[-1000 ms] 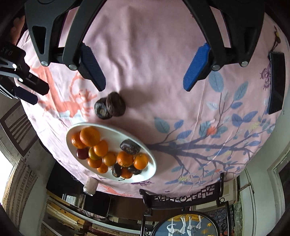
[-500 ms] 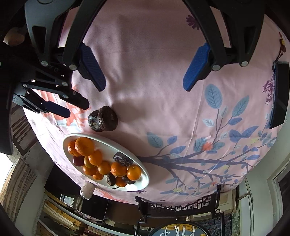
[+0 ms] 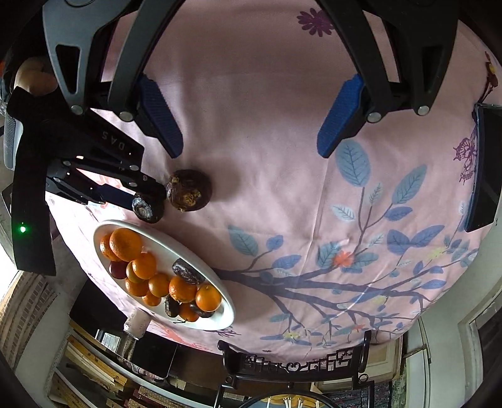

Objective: Organize fruits
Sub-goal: 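Grasp a dark date with the right gripper while the left gripper grasps the last date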

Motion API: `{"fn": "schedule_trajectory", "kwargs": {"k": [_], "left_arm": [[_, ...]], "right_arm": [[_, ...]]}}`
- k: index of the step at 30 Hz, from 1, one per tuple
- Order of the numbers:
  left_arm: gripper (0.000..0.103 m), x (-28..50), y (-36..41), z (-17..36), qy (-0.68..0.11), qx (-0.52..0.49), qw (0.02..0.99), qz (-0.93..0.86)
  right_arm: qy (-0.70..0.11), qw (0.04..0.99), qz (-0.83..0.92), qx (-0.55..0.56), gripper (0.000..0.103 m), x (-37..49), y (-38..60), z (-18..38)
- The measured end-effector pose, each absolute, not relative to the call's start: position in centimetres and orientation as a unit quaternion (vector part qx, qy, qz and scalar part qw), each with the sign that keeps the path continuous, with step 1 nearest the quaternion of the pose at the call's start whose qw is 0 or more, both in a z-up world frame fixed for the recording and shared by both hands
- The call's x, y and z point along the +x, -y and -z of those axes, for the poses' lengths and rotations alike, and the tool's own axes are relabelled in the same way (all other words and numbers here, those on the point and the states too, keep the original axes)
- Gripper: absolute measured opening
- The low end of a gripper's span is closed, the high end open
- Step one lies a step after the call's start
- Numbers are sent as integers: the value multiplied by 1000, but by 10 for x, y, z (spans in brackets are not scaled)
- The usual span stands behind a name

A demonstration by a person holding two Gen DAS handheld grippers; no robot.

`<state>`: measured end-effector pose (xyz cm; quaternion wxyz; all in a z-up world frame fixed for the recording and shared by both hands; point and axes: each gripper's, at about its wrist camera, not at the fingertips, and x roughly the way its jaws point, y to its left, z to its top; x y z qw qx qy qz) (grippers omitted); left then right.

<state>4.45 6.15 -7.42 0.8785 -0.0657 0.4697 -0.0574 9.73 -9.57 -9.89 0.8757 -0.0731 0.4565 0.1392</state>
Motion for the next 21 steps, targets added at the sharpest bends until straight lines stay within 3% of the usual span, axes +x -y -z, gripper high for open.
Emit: {"fn": "schedule_trajectory", "kwargs": {"k": [17, 18, 21], "left_arm": [[88, 84, 10, 93, -487, 18, 871, 54], [86, 87, 12, 95, -488, 19, 871, 49], [67, 91, 13, 98, -486, 27, 873, 37]], "right_arm": [[-443, 893, -77, 4, 41, 28, 192, 67], [-441, 894, -78, 7, 41, 27, 195, 66], [-436, 896, -83, 15, 41, 24, 198, 63]]}}
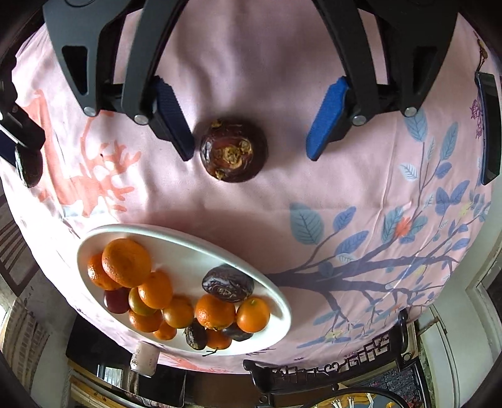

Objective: Organize fruits
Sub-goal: 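Grasp a dark date with the right gripper while the left gripper grasps the last date, then carry both dates over the plate and open both grippers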

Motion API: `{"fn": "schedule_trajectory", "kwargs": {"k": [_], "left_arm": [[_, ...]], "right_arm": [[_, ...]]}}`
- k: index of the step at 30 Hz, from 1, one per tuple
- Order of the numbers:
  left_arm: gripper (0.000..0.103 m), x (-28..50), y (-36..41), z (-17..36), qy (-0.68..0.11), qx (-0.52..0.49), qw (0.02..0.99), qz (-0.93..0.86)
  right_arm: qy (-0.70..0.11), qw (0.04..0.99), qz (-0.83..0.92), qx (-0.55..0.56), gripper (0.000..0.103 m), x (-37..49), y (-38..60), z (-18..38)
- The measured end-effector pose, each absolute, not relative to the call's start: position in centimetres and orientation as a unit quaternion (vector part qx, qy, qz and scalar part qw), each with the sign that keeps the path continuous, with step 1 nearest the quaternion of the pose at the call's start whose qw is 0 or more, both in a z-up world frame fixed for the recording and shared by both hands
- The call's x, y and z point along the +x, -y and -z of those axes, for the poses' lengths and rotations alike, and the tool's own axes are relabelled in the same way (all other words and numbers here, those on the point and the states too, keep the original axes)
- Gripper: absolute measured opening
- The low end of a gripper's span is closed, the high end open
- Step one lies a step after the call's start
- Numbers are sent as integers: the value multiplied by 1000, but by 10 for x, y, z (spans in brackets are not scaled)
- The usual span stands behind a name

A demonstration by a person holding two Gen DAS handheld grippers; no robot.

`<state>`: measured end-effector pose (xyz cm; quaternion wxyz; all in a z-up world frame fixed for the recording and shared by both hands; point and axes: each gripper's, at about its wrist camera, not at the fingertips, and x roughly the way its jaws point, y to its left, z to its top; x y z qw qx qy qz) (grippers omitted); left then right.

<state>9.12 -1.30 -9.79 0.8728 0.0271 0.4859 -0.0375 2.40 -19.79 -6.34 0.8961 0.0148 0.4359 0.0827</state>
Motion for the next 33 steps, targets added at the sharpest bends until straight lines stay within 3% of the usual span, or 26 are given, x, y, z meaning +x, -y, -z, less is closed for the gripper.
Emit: {"fn": "schedule_trajectory", "kwargs": {"k": [2, 3, 17, 24, 33], "left_arm": [[41, 91, 15, 95, -483, 27, 874, 47], [40, 90, 15, 93, -484, 29, 873, 45], [39, 75, 12, 35, -453, 3, 886, 96], [40, 180, 31, 1, -456, -1, 885, 92], [40, 264, 53, 35, -494, 4, 868, 61]], "right_arm": [[-434, 897, -87, 17, 41, 23, 197, 62], [-433, 897, -89, 18, 41, 23, 196, 61], [-429, 897, -105, 15, 41, 40, 193, 48], [-414, 902, -119, -11, 41, 113, 183, 21], [-450, 886, -113, -5, 41, 172, 183, 44]]}}
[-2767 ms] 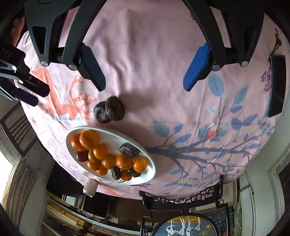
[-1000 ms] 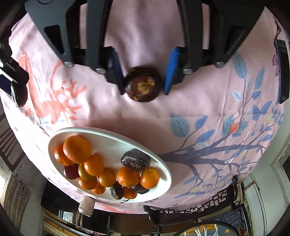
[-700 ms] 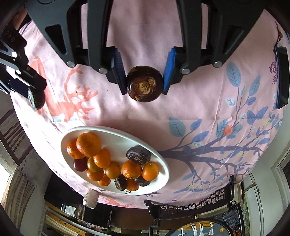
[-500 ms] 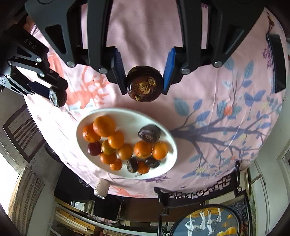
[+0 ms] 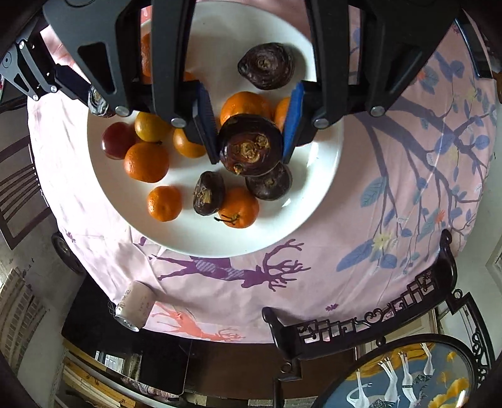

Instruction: Organize fruits

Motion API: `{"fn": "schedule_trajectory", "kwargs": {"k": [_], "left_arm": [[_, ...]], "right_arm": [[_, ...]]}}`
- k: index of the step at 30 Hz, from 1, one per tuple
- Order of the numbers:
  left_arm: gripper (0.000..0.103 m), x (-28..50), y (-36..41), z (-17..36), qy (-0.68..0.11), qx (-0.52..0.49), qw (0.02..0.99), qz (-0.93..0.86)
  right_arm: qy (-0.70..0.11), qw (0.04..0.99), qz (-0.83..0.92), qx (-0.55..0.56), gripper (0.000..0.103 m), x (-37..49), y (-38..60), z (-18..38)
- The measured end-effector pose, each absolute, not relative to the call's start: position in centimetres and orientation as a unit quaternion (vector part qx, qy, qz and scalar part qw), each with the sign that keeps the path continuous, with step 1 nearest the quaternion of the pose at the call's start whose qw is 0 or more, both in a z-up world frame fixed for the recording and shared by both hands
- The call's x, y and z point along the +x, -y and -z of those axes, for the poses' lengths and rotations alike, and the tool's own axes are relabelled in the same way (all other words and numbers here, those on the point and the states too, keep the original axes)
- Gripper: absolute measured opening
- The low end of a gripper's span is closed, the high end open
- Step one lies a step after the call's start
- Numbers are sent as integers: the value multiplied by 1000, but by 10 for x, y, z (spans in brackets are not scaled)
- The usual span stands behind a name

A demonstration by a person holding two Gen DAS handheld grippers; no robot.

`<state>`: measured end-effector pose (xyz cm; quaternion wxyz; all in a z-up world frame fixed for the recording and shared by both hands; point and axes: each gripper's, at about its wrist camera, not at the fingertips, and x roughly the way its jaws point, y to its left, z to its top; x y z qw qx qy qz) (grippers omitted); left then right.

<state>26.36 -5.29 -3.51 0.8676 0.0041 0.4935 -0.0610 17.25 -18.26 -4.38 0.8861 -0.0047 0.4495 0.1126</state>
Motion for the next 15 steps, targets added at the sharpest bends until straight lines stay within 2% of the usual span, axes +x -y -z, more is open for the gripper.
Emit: {"fn": "schedule_trajectory", "kwargs": {"k": [5, 6, 7, 8, 9, 12, 15], "left_arm": [[40, 274, 57, 42, -496, 0, 866, 61], [46, 275, 57, 41, -492, 0, 869, 61], [75, 275, 58, 38, -483, -2, 873, 59], [92, 274, 57, 35, -475, -3, 878, 53], [101, 270, 56, 28, -457, -3, 888, 45], [101, 256, 54, 13, -430, 3, 901, 61], [101, 231, 48, 2, -425, 7, 903, 64]], "right_arm": [[-454, 884, -116, -7, 41, 179, 180, 47], [-455, 882, -120, -6, 42, 180, 180, 48], [-456, 881, -123, -6, 53, 180, 179, 49], [-449, 886, -117, -8, 67, 179, 178, 48], [-433, 895, -106, -15, 68, 175, 178, 45], [-413, 906, -90, -39, 78, 163, 178, 36], [-397, 913, -84, -28, 93, 142, 187, 25]]}}
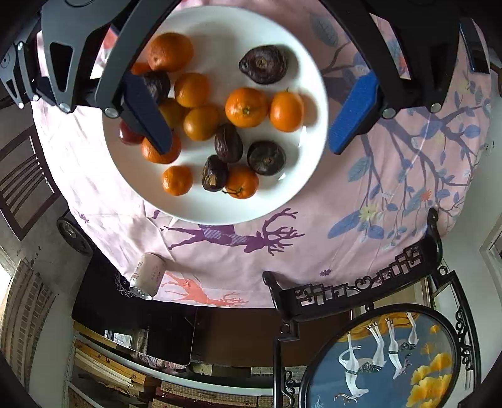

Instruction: Organize fruits

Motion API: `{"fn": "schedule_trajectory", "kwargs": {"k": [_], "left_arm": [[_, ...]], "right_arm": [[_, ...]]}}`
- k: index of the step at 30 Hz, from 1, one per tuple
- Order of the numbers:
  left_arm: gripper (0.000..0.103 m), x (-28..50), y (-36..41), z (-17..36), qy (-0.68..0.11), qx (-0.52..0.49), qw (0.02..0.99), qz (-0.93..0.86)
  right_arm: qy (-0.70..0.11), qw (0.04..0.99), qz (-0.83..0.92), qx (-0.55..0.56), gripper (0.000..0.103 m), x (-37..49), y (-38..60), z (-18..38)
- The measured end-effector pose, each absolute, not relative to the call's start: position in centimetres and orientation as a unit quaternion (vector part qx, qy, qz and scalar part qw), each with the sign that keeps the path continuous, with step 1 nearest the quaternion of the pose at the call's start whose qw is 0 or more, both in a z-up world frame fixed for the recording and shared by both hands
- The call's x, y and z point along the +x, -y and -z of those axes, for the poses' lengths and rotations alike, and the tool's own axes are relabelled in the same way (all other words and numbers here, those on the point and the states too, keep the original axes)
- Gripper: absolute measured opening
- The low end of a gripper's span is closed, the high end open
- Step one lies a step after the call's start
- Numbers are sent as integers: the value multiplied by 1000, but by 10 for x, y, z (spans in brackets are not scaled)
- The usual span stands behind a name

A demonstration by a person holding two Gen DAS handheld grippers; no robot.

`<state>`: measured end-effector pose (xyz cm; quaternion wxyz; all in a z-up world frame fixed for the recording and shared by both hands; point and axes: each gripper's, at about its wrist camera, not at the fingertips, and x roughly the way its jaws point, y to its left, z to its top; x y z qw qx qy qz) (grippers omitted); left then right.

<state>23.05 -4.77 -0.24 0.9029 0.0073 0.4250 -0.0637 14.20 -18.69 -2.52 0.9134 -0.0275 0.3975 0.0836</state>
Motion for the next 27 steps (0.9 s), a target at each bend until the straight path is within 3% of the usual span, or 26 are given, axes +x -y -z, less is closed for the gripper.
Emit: {"fn": "schedule_trajectory", "kwargs": {"k": [4, 12, 27], "left_arm": [[101, 175, 36, 0, -418, 12, 906, 65], [101, 75, 16, 29, -403, 34, 914, 35], [101, 39, 0, 31, -404, 7, 914, 32]], "right_arm": [[-381, 923, -62, -7, 98, 107, 198, 20], [-383, 923, -30, 17, 99, 56, 201, 29], [-393, 919, -17, 8, 99, 41, 193, 28]]}}
